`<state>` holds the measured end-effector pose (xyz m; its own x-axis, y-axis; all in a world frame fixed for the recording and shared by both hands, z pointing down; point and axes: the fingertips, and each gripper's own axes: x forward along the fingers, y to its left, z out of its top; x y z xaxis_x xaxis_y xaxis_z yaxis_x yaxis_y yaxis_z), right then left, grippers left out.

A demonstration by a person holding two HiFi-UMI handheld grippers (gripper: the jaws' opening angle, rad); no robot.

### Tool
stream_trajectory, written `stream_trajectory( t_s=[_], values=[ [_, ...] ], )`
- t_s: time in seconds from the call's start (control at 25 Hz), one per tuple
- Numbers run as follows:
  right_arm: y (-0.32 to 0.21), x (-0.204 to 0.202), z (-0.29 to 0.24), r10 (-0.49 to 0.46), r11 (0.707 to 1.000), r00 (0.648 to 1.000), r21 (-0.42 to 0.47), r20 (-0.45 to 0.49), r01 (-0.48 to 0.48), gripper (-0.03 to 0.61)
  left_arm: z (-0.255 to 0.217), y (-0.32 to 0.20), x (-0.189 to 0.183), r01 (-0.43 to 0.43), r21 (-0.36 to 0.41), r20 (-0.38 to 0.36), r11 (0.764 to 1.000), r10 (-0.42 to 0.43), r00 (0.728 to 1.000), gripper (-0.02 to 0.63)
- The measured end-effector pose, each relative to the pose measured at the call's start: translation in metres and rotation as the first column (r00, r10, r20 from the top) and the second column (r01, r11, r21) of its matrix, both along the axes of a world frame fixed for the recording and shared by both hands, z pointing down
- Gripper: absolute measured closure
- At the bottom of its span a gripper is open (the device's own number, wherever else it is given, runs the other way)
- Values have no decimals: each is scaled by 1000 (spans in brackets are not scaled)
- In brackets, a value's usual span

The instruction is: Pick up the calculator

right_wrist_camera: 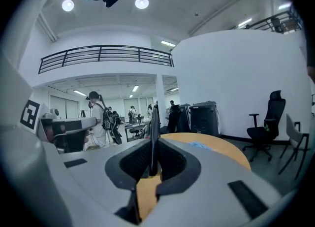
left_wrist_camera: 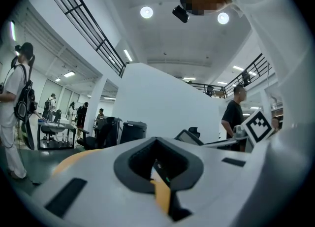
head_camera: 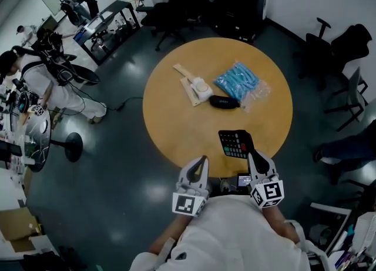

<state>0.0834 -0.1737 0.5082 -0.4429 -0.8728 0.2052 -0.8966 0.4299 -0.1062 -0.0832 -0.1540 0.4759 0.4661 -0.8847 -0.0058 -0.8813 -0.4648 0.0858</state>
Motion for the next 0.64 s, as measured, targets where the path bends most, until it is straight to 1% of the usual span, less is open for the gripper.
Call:
stream_trajectory(
  t_s=[0.08,0.24,0.32,0.52,0.64],
  values=[
    [2,-1,-1,-6,1000,1000,1,5,6,528,-1,1,1,-3,9,8,1000,3,1000,607],
    [3,0,-4,-16,1000,1000,4,12,16,528,0,0,2,6,-18,0,1000,-6,1000,607],
    [2,3,-4,-14,1000,1000,3,16,14,528,2,0,2,8,-13,10,1000,-8,1000,607],
    [1,5,-8,-13,1000,999,5,30,13,528,-4,0,2,9,8,6,1000,-9,1000,607],
    [2,5,-9,-16,1000,999,4,37,16,528,-8,0,2,8,6,4,1000,-8,1000,607]
  ],
)
